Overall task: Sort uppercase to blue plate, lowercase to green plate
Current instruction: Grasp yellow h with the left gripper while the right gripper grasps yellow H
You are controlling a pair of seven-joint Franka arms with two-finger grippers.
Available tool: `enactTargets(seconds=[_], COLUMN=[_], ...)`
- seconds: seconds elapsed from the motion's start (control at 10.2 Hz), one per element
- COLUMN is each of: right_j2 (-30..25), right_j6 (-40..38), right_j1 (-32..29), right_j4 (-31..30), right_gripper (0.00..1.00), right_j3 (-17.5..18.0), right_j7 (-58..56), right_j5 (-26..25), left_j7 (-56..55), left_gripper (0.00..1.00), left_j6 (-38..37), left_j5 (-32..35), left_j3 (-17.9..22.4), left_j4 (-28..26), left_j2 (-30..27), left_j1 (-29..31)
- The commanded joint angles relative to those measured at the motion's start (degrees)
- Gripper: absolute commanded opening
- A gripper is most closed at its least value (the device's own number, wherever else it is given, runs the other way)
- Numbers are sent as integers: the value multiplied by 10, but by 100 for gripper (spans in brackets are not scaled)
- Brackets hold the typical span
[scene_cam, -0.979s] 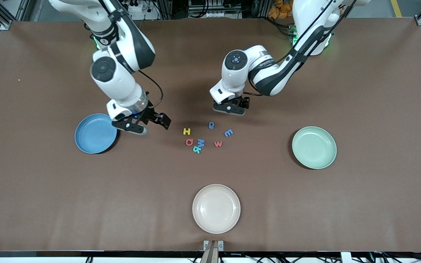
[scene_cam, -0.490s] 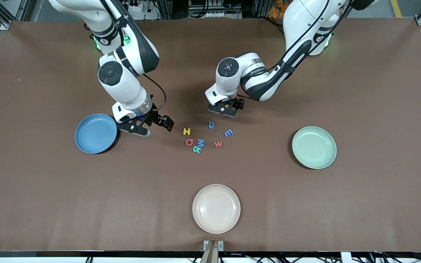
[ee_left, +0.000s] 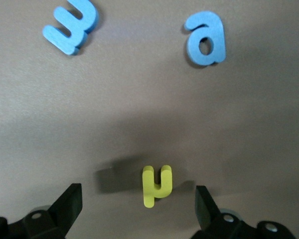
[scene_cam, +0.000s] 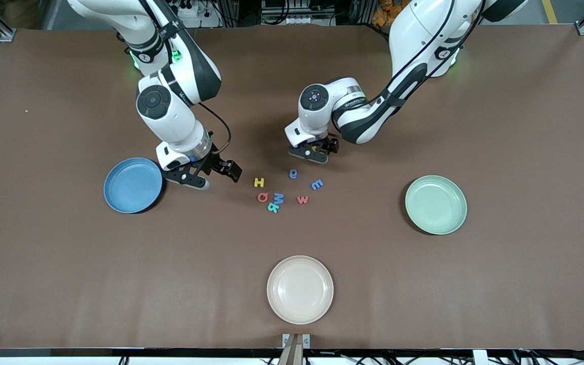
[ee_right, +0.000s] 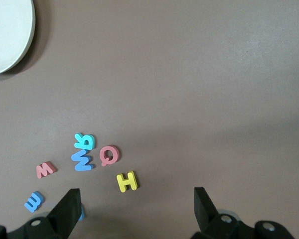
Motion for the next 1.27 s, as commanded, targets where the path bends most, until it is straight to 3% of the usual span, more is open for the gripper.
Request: enactTargets(seconds=[0.0,0.1,0.59,0.78,0.98,1.17], right_j2=[2,4,5,18,51,83], right_j6=[11,12,13,36,94,142], right_j1=[7,8,9,18,51,80], right_j4=[-3,-3,-3,-3,-8,-10], right_gripper=[100,100,100,100,100,100], right_j3=[-3,-3,-3,-3,-3,-4], right_j7=[10,10,10,20,55,65], right_j5=[6,6,6,6,6,4], left_j7=[-23,-30,-39,-41,-34,-7], left_gripper=[47,0,0,0,0,0], left_j6=[2,1,2,-9,-58,-69], left_j5=[20,20,20,19,20,20], left_j3=[3,3,3,4,3,3], left_j4=[10,10,11,6,-9,-9], left_j2=[6,6,5,-23,-86,-111], left_j1=[-6,-9,-9,12,86,165])
